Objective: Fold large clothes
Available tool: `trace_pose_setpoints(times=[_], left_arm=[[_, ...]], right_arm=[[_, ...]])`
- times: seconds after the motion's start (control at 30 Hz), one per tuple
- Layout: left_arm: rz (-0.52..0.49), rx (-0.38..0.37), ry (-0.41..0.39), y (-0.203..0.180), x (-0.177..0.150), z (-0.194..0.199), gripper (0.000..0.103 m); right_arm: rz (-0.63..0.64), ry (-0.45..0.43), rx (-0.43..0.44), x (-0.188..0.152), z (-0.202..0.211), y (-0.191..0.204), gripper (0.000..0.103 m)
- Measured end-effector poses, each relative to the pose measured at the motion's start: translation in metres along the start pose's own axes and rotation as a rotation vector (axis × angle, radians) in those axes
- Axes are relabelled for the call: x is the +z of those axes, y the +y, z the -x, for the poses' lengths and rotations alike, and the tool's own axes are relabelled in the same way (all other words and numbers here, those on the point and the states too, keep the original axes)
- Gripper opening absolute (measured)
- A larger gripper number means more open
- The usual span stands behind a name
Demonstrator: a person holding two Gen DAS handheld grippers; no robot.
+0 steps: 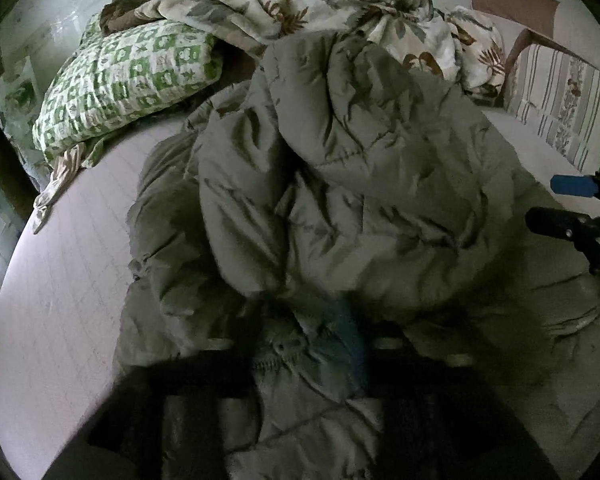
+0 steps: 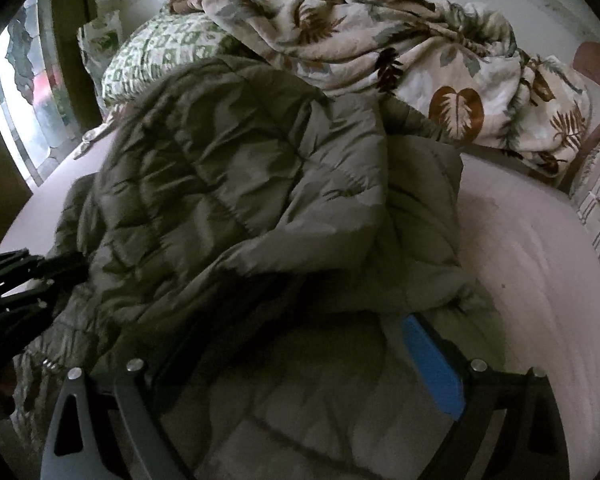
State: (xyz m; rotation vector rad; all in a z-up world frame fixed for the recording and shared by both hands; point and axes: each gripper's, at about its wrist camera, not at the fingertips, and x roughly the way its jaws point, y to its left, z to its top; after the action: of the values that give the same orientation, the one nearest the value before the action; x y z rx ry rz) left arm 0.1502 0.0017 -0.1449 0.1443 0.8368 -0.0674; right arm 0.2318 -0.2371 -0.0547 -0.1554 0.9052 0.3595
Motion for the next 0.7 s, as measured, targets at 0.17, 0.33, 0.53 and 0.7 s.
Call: trace_pose_setpoints(times=[0.17,0.33,0.53,0.7], left_arm=[[0.016,-0.025,-0.033,0.002,-0.005,0.023,0.066],[0.036,-0.059,-0.036,0.005,-0.012,0.044,0.066],[0.056,-0.083,-0.054,0.013,-0.027,0.074,0.067],[0.081,-0.081,-0.065,0.023,-0.043,0.097,0.069]], right_arm=[[-0.005,-0.023,0.016,-0.007,0.019,-0.002,0.099],[0.013,-0.025,0.004,-0.020,0.043,0.000,0.103],[0.008,-0.009,-0.023,-0.054,0.067,0.004,0.103],[-0.004,-0.022,-0.032,-0.082,0.087,0.006,0.103]])
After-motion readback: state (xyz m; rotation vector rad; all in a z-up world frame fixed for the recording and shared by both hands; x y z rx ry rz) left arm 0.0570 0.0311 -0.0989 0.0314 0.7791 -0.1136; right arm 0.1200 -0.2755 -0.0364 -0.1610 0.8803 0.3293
